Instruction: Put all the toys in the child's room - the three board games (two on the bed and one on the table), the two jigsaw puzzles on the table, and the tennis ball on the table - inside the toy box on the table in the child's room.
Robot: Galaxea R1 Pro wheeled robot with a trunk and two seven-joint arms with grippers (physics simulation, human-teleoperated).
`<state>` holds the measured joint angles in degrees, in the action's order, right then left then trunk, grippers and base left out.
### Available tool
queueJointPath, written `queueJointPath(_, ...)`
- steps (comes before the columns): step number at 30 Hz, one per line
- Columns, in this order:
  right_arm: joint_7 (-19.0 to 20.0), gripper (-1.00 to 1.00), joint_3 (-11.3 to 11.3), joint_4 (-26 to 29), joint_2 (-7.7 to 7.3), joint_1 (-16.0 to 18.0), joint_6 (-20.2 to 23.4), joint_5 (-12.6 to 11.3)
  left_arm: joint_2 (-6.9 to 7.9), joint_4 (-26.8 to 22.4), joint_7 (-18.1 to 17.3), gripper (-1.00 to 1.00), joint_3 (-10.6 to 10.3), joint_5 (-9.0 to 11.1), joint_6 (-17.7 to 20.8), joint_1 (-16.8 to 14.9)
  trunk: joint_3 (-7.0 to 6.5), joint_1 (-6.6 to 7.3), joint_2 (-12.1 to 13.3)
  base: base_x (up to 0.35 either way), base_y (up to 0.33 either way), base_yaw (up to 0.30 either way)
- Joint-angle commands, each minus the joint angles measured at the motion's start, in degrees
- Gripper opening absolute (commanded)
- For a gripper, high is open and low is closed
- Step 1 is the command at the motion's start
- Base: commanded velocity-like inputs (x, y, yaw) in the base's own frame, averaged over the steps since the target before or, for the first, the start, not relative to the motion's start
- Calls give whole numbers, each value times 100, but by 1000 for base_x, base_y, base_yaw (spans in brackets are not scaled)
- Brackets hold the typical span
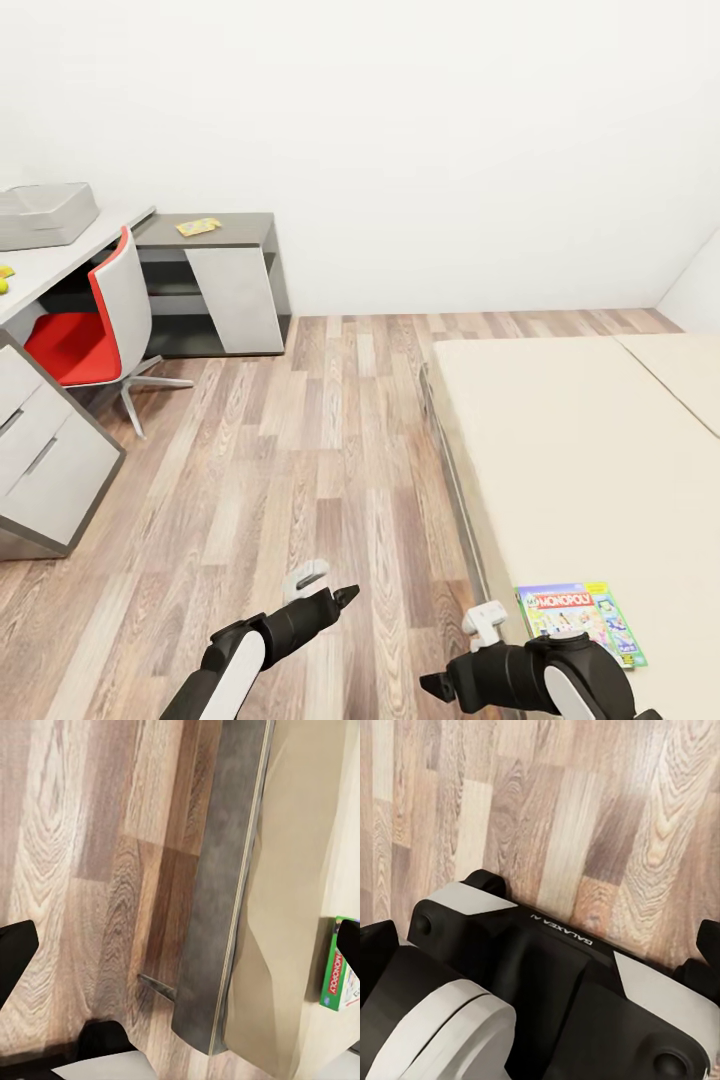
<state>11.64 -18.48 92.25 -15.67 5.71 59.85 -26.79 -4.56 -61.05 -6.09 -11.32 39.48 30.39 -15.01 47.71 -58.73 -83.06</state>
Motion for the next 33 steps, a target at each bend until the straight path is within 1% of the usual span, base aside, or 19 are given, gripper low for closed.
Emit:
queueJointPath(1, 57, 100, 2, 4, -2, 5, 15, 60, -2, -3, -6, 100, 6, 16, 28, -2, 4, 0, -2, 0, 4, 0)
queueJointPath(33, 58, 100, 42, 12, -2, 9, 15, 60, -4, -3, -6, 100, 7, 18, 28, -2, 4, 0, -2, 0, 0, 0)
